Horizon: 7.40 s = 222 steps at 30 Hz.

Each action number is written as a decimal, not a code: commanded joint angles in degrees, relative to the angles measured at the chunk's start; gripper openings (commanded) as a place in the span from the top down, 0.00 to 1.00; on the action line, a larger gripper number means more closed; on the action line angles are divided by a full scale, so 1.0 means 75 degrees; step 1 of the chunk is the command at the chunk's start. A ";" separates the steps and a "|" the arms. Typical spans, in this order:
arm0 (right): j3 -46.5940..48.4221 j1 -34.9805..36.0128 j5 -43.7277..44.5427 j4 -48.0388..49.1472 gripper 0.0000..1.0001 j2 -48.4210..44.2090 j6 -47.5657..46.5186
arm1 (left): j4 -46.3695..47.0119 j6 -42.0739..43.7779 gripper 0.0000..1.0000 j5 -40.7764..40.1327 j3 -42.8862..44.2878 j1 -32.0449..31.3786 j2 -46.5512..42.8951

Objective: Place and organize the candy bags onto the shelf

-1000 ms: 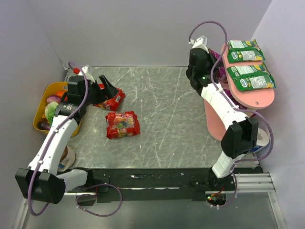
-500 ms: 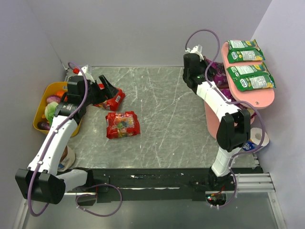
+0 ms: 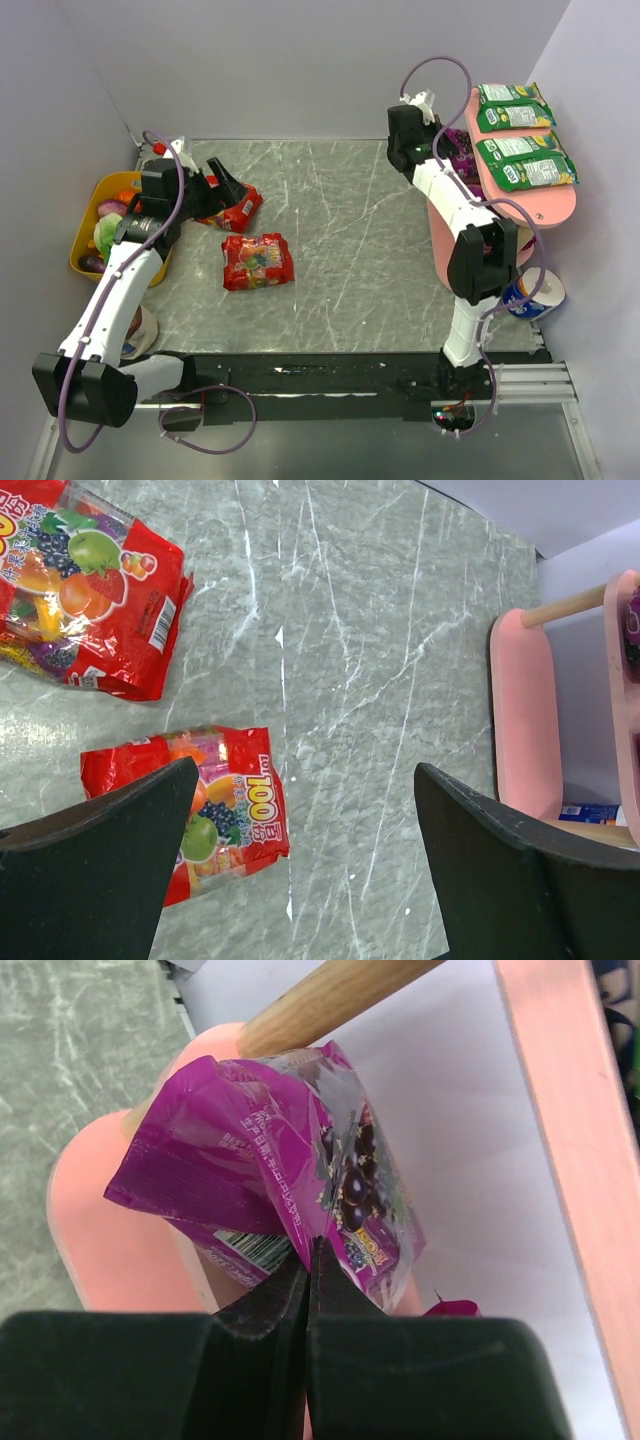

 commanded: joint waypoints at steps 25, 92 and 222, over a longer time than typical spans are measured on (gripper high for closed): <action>-0.0352 0.0086 -0.0450 -0.0079 0.29 -0.0639 0.1096 | 0.0300 0.0057 0.04 -0.0269 0.0101 0.0094 -0.0040; 0.0714 0.0472 -0.1340 -0.0078 0.15 -0.0100 0.1212 | 0.0136 -0.0084 0.04 -0.0339 0.0078 0.0165 -0.0063; -0.2579 0.2781 -0.1686 -0.3743 1.00 -0.2644 0.4964 | -0.0801 0.0244 0.18 -0.1429 0.0827 -0.1675 0.0523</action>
